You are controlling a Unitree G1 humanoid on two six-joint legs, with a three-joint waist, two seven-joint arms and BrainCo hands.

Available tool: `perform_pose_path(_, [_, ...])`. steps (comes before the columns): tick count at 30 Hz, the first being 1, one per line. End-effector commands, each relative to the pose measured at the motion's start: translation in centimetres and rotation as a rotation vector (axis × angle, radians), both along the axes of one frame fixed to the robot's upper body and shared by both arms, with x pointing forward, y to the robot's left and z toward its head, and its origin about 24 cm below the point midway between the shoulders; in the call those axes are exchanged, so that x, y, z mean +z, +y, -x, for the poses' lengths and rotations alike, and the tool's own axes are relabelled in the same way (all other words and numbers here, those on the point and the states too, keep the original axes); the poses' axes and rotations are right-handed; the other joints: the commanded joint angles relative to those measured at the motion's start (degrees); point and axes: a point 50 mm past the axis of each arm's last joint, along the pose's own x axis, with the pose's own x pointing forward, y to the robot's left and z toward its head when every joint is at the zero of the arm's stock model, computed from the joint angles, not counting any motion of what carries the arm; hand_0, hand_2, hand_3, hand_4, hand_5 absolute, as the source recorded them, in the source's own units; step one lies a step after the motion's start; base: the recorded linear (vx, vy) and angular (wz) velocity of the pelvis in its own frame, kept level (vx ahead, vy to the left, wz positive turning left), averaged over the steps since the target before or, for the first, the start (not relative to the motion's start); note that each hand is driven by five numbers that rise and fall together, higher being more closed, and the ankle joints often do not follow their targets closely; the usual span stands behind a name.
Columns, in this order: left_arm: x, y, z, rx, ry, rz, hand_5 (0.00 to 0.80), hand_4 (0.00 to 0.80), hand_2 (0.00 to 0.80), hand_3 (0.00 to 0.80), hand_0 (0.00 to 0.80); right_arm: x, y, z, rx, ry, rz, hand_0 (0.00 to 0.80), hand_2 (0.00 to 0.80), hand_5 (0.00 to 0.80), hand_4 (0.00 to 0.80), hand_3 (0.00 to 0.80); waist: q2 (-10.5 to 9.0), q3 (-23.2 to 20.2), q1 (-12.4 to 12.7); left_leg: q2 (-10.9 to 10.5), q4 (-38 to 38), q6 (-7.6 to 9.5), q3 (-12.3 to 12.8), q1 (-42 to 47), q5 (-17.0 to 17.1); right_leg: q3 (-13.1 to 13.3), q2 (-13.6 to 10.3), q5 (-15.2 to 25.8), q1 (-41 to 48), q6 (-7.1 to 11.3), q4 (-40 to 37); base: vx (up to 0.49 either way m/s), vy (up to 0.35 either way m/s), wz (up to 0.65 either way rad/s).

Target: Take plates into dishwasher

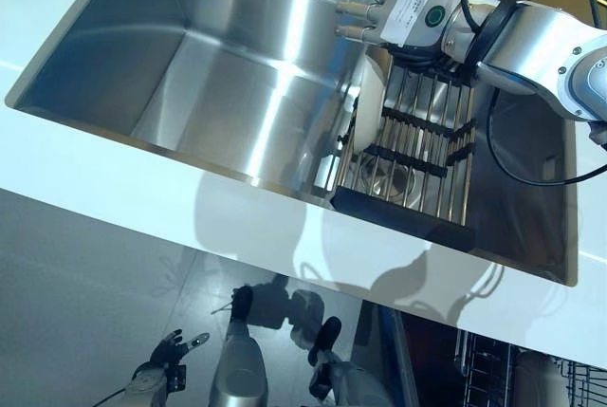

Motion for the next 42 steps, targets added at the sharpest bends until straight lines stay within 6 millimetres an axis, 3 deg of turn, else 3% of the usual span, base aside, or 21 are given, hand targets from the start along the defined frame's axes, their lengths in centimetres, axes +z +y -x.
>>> perform_pose_path(1, [0.5,1.0,0.1,0.025,-0.026,-0.012,0.0,0.0,0.0,0.0,0.0,1.7,0.0,0.7,-0.003,-0.048,-0.004,0.0,0.0,0.0,0.0,0.0,-0.98,0.93,1.58,-1.02,-0.83,2.23,2.09,-0.92,-2.05,0.75,-0.74,0.85,-0.2,4.42,-0.09,0.0,0.0,0.0])
perform_pose_path(25, [0.7,0.6,-0.6,0.051,-0.078,0.017,0.0,0.0,0.0,0.0,0.0,-0.7,0.3,-0.3,-0.083,0.042,0.079,0.0,0.0,0.0,0.0,0.0,-0.56,3.3,1.65,-0.74,-0.83,2.08,3.3,-1.88,-1.39,0.38,-0.88,1.32,-1.44,4.44,-0.09,-0.001,0.0,0.0])
perform_pose_path(26, [0.7,0.6,-0.7,0.051,-0.081,0.018,0.0,0.0,0.0,0.0,0.0,-0.7,0.3,-0.4,-0.093,0.047,0.079,0.132,0.132,0.132,0.132,0.132,-0.58,3.47,1.69,-0.75,-0.83,2.07,3.29,-1.96,-1.32,0.36,-0.86,1.37,-1.51,4.43,-0.09,0.0,0.0,0.0])
perform_pose_path(27, [0.8,0.6,-0.7,0.053,-0.084,0.019,0.0,0.0,0.0,0.0,0.0,-0.8,0.3,-0.4,-0.097,0.048,0.084,0.392,0.392,0.392,0.392,0.392,-0.56,3.57,1.68,-0.73,-0.83,2.07,3.3,-1.99,-1.29,0.37,-0.85,1.4,-1.56,4.41,-0.09,0.0,0.0,0.0])
perform_pose_path(29, [0.7,0.5,-0.7,0.054,-0.085,0.02,0.0,0.0,0.0,0.0,0.0,-1.1,0.4,-0.5,-0.106,0.052,0.1,0.8,0.8,0.8,0.8,0.8,-0.54,3.69,1.66,-0.71,-0.83,2.07,3.4,-2.04,-1.21,0.41,-0.85,1.42,-1.63,4.35,-0.09,0.0,0.0,0.0])
perform_pose_path(42, [0.8,0.6,-0.6,0.04,-0.082,0.013,0.0,0.0,0.0,0.0,0.0,-1.0,-0.8,-1.3,-0.183,0.045,0.081,0.8,0.8,0.8,0.8,0.8,-0.87,2.72,1.66,-0.79,-0.83,2.12,3.55,-1.51,-1.43,0.46,-0.97,1.28,-1.1,4.43,-0.09,0.0,0.0,0.0])
